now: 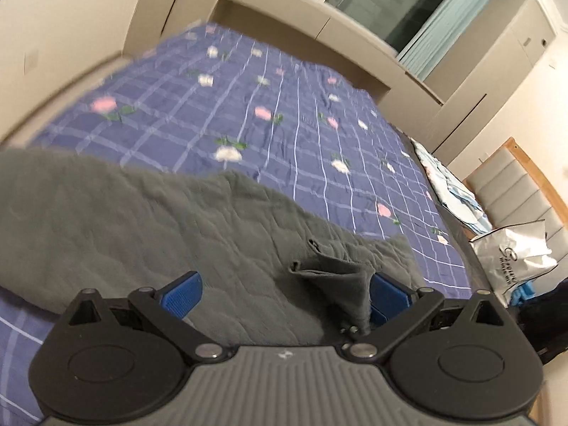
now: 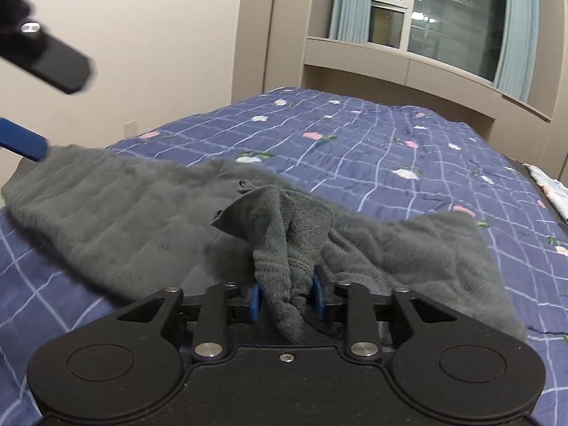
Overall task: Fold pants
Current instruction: 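Lower the cuff onto the folded pants and open the right gripper, then grasp the bunched cuff fabric with the left gripper, then open the left gripper and release the cuff onto the pants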
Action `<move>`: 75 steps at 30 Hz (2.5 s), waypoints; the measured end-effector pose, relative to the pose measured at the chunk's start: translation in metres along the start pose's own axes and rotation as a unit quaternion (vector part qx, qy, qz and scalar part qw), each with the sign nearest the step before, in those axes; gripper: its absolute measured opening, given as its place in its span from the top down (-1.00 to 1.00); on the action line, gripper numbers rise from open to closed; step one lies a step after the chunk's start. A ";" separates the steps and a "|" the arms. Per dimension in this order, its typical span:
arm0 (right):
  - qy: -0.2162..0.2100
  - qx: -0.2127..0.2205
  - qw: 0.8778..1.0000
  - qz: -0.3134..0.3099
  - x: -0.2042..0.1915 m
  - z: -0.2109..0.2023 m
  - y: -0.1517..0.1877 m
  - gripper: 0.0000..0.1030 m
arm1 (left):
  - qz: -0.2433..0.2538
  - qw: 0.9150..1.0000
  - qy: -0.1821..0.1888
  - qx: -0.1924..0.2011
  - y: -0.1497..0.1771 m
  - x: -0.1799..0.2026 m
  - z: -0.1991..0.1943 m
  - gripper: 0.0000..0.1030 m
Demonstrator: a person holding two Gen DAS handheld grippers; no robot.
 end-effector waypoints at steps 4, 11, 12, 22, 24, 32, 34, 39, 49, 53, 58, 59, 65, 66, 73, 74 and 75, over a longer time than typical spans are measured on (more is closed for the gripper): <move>-0.038 0.009 0.999 0.001 -0.002 -0.015 0.006 -0.31 | -0.019 1.000 0.014 -0.014 -0.001 0.000 0.016 -0.99; -0.046 0.061 0.997 0.033 0.011 -0.060 0.012 -0.91 | -0.033 0.997 0.032 -0.061 -0.007 0.016 0.059 -0.99; -0.036 0.068 0.996 0.039 0.017 -0.066 0.010 -0.95 | -0.040 0.996 0.033 -0.070 -0.006 0.017 0.066 -0.99; 0.102 0.094 0.988 0.070 0.081 -0.087 0.017 -0.99 | -0.105 0.983 0.033 -0.145 0.003 0.039 0.120 -0.87; 0.126 0.095 0.984 0.083 0.095 -0.082 0.016 -0.99 | -0.116 0.980 0.027 -0.158 0.004 0.040 0.127 -0.73; 0.183 0.056 0.972 0.139 0.133 -0.042 0.024 -0.99 | -0.132 0.975 0.012 -0.180 0.013 0.033 0.139 0.33; 0.178 0.033 0.972 0.146 0.135 -0.031 0.034 -0.99 | -0.133 0.975 0.025 -0.176 0.014 0.034 0.140 0.57; 0.171 0.016 0.970 0.169 0.138 -0.023 0.045 -0.99 | -0.117 0.982 0.034 -0.146 0.009 0.042 0.130 0.83; 0.180 0.028 0.975 0.126 0.134 -0.026 0.018 -0.99 | -0.066 0.993 0.026 -0.099 0.005 0.041 0.110 0.86; 0.180 0.002 0.976 0.120 0.144 -0.006 0.010 -0.99 | -0.072 0.991 0.014 -0.111 0.012 0.035 0.117 0.86; 0.175 -0.018 0.976 0.125 0.143 0.002 0.010 -0.99 | -0.054 0.994 0.020 -0.095 0.006 0.040 0.106 0.87; 0.176 -0.016 0.977 0.119 0.140 0.000 0.008 -0.99 | -0.050 0.994 0.024 -0.089 0.005 0.041 0.102 0.87; 0.167 0.007 0.980 0.107 0.122 -0.016 -0.008 -0.99 | -0.036 0.997 0.036 -0.054 -0.009 0.039 0.069 0.88; 0.164 0.013 0.981 0.104 0.117 -0.019 -0.012 -0.99 | -0.036 0.997 0.039 -0.053 -0.010 0.036 0.063 0.88; 0.119 0.019 0.990 0.070 0.074 -0.021 -0.032 -0.99 | -0.031 0.998 0.015 -0.049 -0.012 -0.007 0.043 0.88; 0.111 0.013 0.992 0.063 0.067 -0.018 -0.033 -0.99 | -0.031 0.998 0.008 -0.058 -0.012 -0.015 0.046 0.88; 0.105 0.007 0.993 0.059 0.062 -0.014 -0.033 -0.99 | -0.032 0.997 0.001 -0.066 -0.011 -0.021 0.050 0.88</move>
Point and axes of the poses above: each gripper's, at about its wrist camera, not at the fingertips, and z roughly the way its jaws point, x to its right, y to its underside, the point moved 1 cm from there along z, roughly the way its jaws point, and after that the axes turned 7 degrees about -y, right-handed, at the moved point
